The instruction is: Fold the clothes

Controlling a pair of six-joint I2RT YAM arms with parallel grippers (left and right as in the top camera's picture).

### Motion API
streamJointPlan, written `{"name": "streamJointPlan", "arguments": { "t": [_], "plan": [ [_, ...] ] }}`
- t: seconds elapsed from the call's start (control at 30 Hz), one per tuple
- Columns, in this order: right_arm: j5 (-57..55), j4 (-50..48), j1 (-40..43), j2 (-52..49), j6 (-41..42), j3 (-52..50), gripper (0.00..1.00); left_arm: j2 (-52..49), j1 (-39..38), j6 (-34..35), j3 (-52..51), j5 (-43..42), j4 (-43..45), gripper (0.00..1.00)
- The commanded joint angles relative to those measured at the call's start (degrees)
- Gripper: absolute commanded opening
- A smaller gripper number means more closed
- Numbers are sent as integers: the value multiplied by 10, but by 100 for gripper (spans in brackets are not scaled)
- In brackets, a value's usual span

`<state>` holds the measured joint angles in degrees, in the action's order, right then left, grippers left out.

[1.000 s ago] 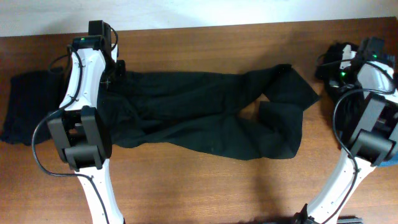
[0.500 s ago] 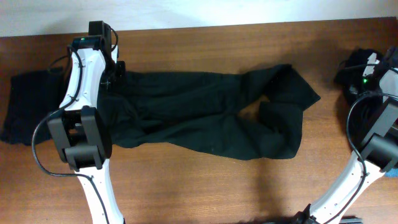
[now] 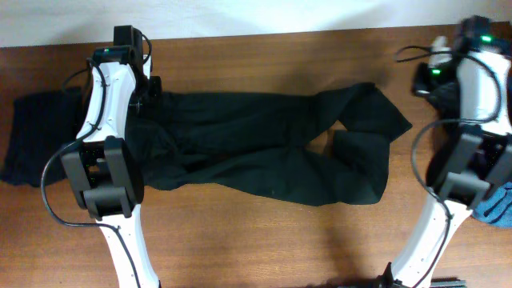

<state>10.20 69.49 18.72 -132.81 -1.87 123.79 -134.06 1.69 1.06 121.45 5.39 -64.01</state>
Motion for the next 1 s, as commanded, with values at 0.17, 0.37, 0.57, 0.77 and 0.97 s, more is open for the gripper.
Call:
{"name": "streamJointPlan", "arguments": {
  "t": [0.17, 0.37, 0.57, 0.77, 0.97],
  "plan": [
    [-18, 51, -45, 4, 84, -9, 4, -7, 1, -7, 4, 0, 5, 28],
    [-24, 55, -48, -7, 86, -29, 4, -7, 1, -7, 4, 0, 6, 28],
    [-46, 7, -49, -10, 99, -100, 4, -7, 1, -7, 4, 0, 7, 28],
    [-45, -58, -49, -11, 99, -159, 4, -7, 1, -7, 4, 0, 10, 28],
    [-45, -115, -48, -15, 99, -199, 4, -7, 1, -7, 4, 0, 10, 28]
  ]
}}
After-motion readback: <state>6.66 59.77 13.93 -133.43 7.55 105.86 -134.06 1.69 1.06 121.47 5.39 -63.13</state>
